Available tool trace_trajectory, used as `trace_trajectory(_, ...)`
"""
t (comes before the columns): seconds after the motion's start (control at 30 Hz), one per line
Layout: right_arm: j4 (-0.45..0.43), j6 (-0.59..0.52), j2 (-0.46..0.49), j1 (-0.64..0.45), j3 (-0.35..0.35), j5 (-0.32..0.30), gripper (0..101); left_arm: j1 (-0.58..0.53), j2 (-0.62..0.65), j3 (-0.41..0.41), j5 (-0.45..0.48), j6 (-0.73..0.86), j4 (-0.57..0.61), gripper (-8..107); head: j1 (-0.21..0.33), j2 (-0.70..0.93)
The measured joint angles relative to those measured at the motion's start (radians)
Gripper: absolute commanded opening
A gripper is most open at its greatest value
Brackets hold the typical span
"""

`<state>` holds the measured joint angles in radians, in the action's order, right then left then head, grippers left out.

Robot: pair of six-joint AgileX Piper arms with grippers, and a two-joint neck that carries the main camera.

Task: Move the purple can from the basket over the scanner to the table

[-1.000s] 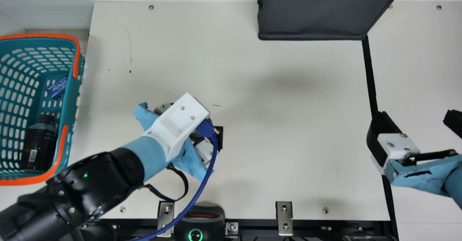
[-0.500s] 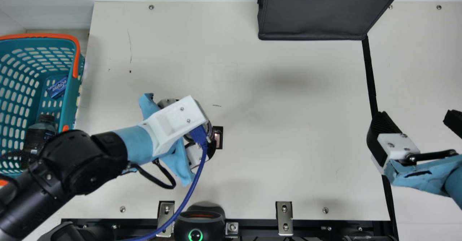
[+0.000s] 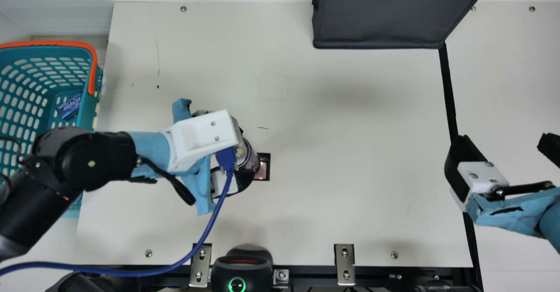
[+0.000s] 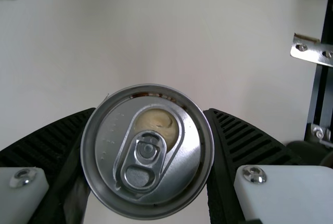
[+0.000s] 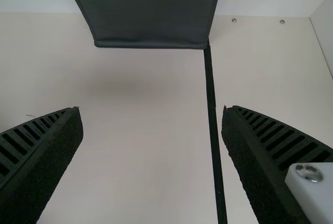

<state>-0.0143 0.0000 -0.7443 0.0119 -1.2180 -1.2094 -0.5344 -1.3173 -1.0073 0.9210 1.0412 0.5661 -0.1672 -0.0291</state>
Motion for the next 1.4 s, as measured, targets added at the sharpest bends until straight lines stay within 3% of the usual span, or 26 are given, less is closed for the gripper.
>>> trace_trajectory(0.33,0.0,0.0,0.0,0.0,0.0,0.0,95,0.055,-0.042,-0.017,0.063,0.191,0.056,-8,-0.002,0.0)
trace_trajectory(1.17,0.0,0.0,0.0,0.0,0.0,0.0,95,0.055,-0.173,-0.035,0.083,0.253,0.069,-8,0.0,0.0)
trace_trajectory(1.4,0.0,0.0,0.0,0.0,0.0,-0.001,95,0.059,-0.181,-0.03,0.087,0.261,0.076,15,0.0,0.0)
